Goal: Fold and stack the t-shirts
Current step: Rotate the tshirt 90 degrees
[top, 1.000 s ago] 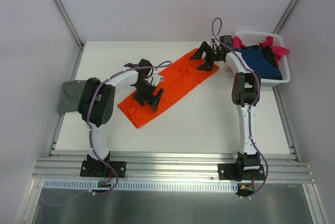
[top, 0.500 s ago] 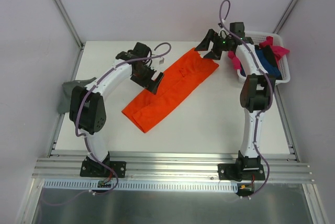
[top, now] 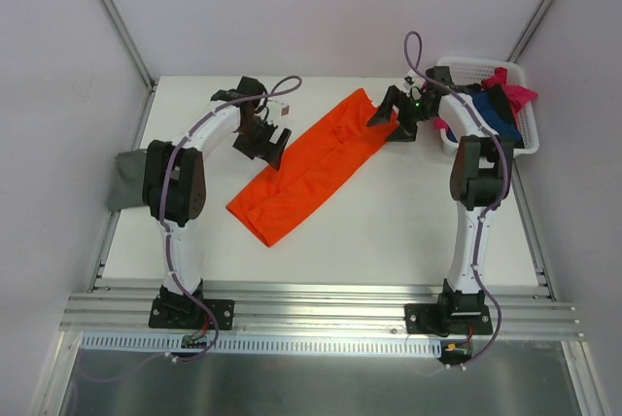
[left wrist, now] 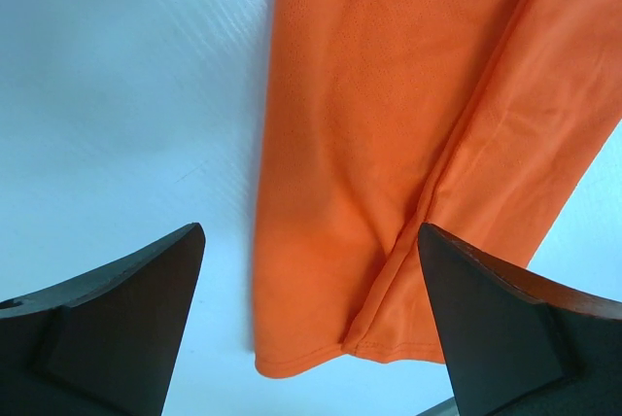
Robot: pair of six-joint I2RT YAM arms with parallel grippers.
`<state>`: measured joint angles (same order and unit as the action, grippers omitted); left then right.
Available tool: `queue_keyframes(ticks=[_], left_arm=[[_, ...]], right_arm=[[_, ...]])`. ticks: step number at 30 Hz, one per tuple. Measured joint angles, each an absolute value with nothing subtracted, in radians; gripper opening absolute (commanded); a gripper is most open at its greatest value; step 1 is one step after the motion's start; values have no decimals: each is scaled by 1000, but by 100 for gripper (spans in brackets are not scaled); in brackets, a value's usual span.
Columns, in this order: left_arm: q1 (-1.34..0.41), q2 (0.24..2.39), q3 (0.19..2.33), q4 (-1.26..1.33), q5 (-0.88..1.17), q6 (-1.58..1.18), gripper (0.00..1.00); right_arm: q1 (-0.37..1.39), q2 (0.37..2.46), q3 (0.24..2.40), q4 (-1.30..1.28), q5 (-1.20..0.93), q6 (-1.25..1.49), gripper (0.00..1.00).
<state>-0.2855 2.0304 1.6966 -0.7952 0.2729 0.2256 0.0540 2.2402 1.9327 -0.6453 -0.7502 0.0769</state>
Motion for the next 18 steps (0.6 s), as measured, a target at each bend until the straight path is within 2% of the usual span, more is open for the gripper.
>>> queue_keyframes(ticks=[5,13,18], left_arm=[[-256,2064,1697,-799,313,223,91],[-196,2094,1695,-799,352,223,89],[-196,2135,1683,-804,390,221,87]], right_arm=[[52,2320,1933,-680,-722,46,97],[49,2334,1937,-696,-701,9,97],[49,2397,2004,-701,-688,6,97]])
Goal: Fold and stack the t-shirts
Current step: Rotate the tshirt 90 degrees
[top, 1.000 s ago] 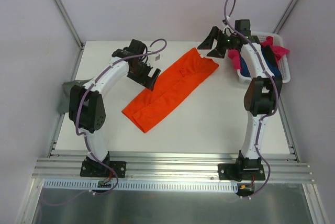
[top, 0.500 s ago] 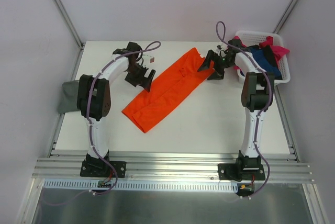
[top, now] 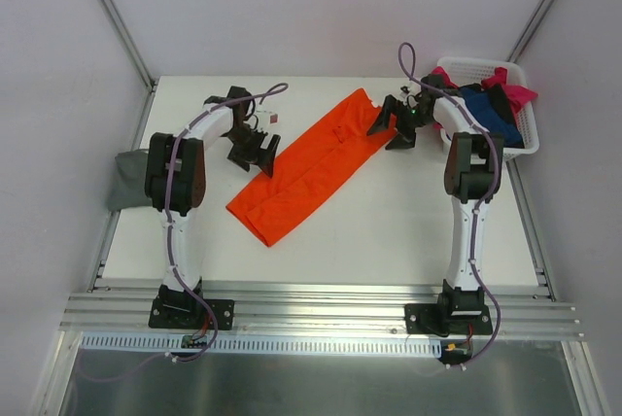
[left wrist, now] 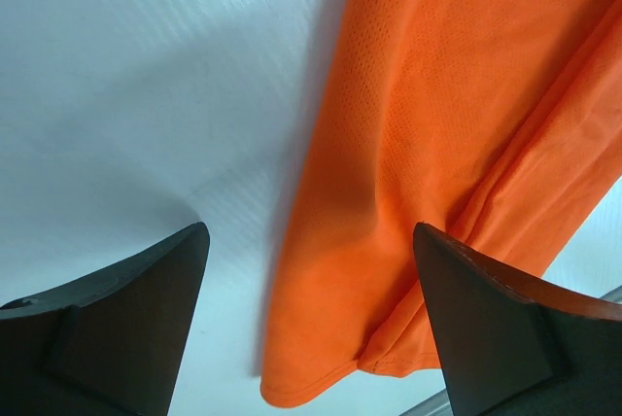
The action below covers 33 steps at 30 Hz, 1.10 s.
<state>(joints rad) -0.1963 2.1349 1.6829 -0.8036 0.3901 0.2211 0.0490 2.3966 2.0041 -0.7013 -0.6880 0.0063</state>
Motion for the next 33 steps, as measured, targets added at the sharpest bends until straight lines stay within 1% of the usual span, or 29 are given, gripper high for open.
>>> queue_keyframes(ticks=[8,15,23,33], left_arm=[[-196,2139,1644,-820,441,221,82],[-219,2059,1506,-844,479,226,80],[-331,1992,1391,-878,490,238,80],[-506,1952,1344,-888,490,256,80]], right_arm=[[49,2456,2099,-692,-696,28,97],[50,2520,2201,-653,-705,75,97],[61,2561,2253,-593,-721,129,97],[138,2593,2294,-543,-726,169,97]])
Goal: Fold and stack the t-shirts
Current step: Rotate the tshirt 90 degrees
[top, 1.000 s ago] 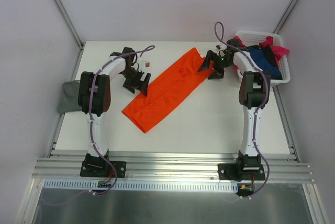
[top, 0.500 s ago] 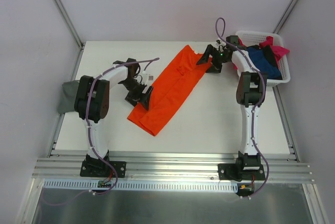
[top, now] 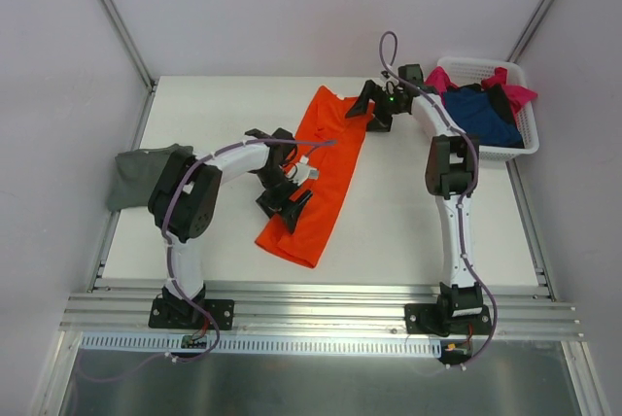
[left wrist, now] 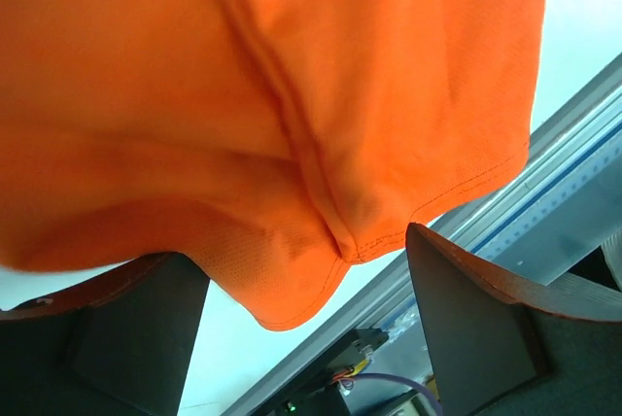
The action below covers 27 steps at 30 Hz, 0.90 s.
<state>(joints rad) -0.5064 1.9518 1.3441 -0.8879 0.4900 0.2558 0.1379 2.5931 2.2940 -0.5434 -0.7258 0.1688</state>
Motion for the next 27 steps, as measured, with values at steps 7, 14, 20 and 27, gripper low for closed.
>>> queue_keyframes(ticks=[7,14,20,27], left_arm=[[-583,1955,1365,-899,490,258,79],[-657,1999,1456,-898,490,258,79],[-738,1996,1449,-902,485,262,80],[-793,1941,1371,-923,448,266,86]], right_arm=[[226,2640,2353,-485,-741,222,97],[250,2696,2425,-417,-750,294,97],[213,2734,2480,-378,-739,318,97],[157,2743,2500,-368,-710,303,97]])
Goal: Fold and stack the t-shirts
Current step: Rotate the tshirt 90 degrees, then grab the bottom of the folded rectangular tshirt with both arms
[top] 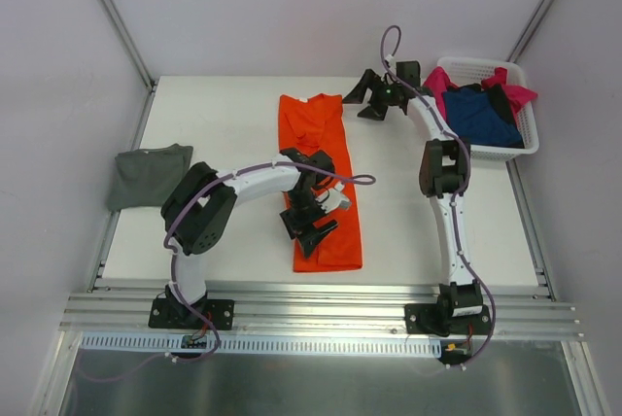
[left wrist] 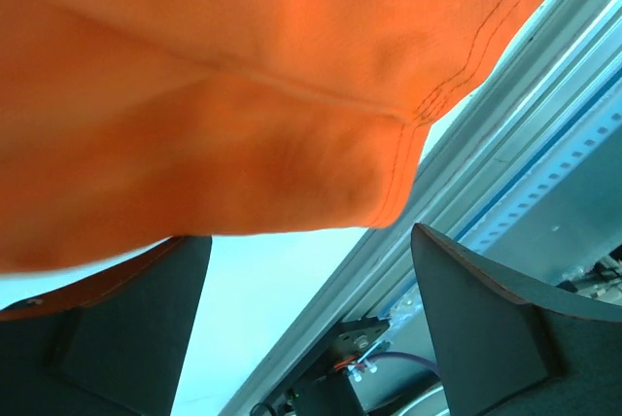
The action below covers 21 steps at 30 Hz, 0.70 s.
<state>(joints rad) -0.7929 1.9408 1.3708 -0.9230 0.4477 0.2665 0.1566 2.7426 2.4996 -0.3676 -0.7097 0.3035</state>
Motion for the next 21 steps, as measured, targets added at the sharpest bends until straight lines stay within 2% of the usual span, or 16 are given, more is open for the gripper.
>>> queue_keyframes(ticks=[3,7,12,14,16,19,21], left_arm=[[-790,1902,1358,-928,413,272,99],[-762,1806,1328,-931,364,273,99],[-618,1699,1303,-930,369,244,99],[-553,1692,1303,-922,392,202,92],[-502,1692,1293,-900,418,148,88],[-485,1688,1255,-859,484,48,80],[-486,1667,1187,-815,556,-34,71]], right_arm=[[145,2739,2498,-375,-710,271,97],[145,2625,2341,-439,-702,176,97],[142,2314,1924,-589,-699,54,98],[137,2175,1757,-654,-702,30,99],[129,2033,1573,-671,-719,30,97],[115,1845,1335,-698,-747,70,95],[113,1750,1195,-701,-765,110,93]])
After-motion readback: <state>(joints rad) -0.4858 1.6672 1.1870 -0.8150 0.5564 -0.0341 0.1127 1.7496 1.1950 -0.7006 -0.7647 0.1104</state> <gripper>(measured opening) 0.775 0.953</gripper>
